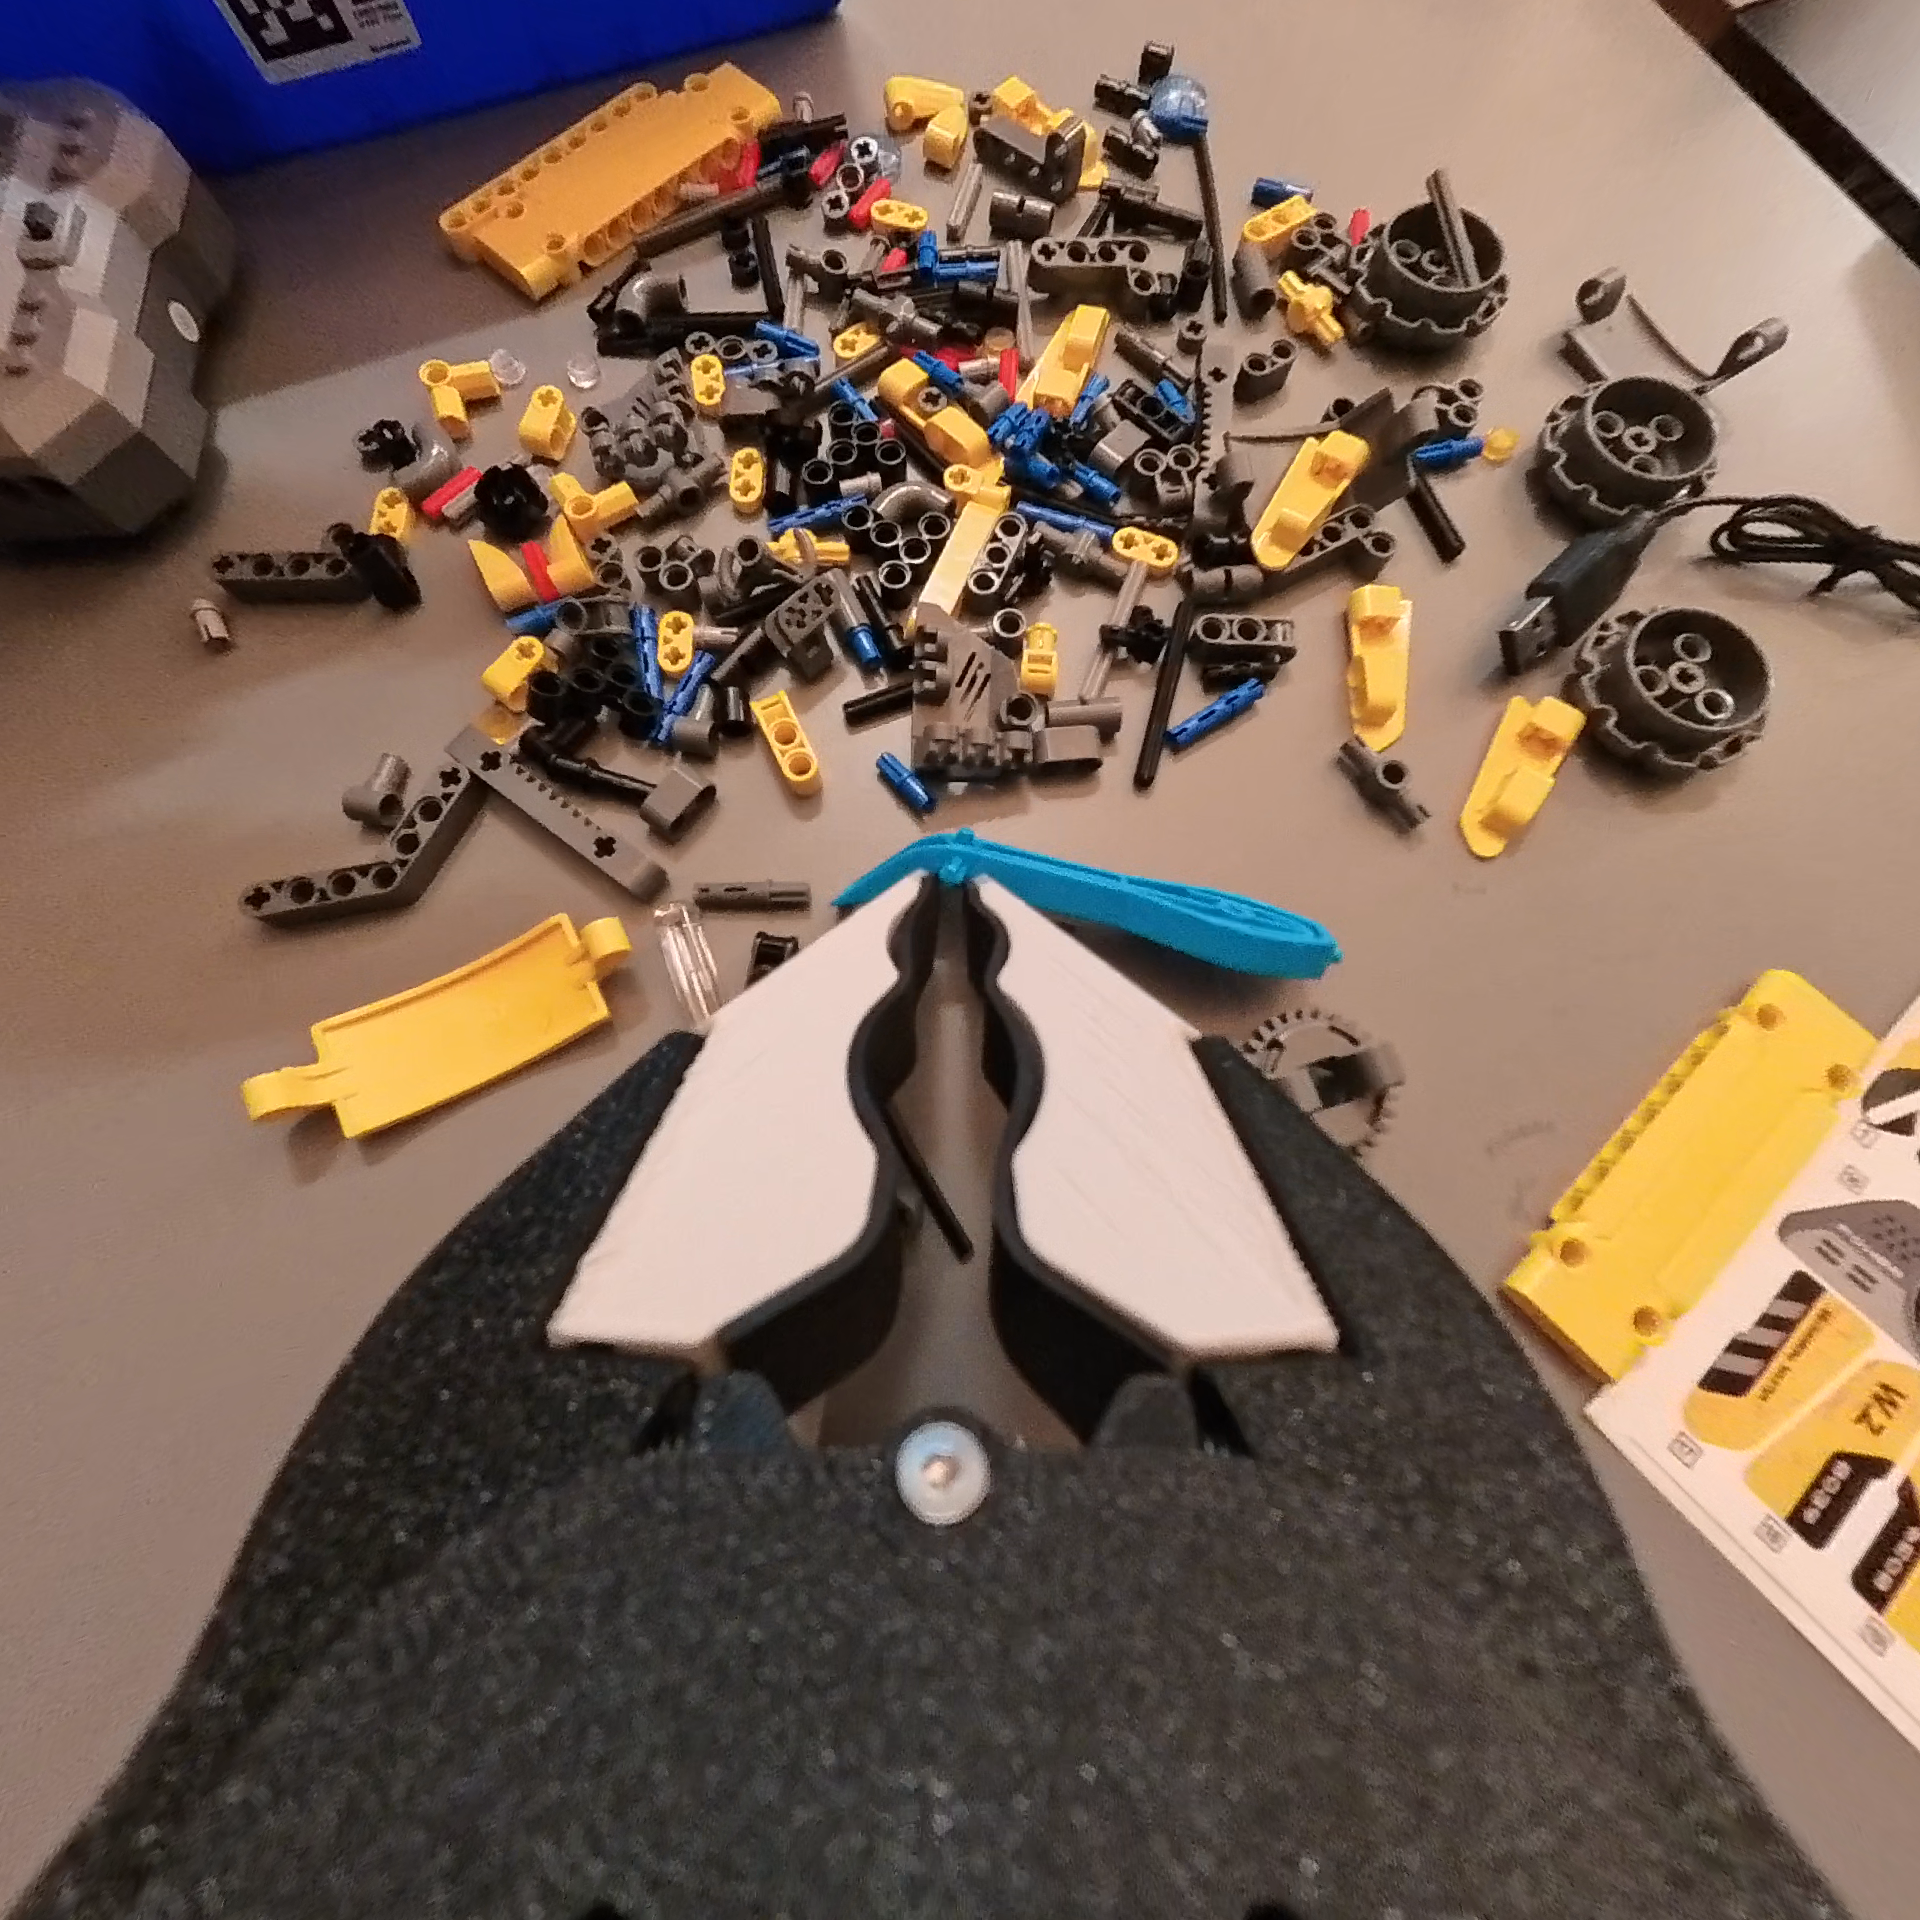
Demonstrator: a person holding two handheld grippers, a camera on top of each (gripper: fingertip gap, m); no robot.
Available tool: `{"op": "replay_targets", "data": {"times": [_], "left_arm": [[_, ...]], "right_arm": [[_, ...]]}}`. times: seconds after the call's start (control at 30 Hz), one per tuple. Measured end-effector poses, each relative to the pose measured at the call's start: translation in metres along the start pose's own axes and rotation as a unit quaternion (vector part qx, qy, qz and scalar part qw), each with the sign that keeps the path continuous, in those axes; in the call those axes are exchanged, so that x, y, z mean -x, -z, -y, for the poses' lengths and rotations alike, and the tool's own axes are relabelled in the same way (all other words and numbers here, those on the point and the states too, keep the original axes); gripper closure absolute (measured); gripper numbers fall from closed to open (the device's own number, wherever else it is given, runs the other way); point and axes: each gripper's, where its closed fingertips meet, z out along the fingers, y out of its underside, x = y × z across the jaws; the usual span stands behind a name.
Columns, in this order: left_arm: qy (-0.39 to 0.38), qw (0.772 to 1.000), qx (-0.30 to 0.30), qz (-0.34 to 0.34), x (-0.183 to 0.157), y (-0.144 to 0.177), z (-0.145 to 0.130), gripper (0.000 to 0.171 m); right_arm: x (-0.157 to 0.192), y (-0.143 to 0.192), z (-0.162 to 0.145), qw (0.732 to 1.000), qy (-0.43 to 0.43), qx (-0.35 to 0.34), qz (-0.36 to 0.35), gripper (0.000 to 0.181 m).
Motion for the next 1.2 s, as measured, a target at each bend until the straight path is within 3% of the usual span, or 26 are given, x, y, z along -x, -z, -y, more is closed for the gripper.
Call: {"op": "replay_targets", "data": {"times": [0.4, 1.2], "left_arm": [[0.005, 1.0, 0.0, -0.001, 0.0021, 0.0001, -0.0009, 0.118], [0.007, 1.0, 0.004, -0.003, 0.002, -0.0014, -0.0031, 0.117]], "right_arm": [[-0.0033, -0.0021, -0.0029, 1.0, 0.004, 0.008, -0.012, 0.169], [-0.0056, -0.0041, -0.0048, 1.0, 0.005, 0.01, -0.018, 0.177]]}}
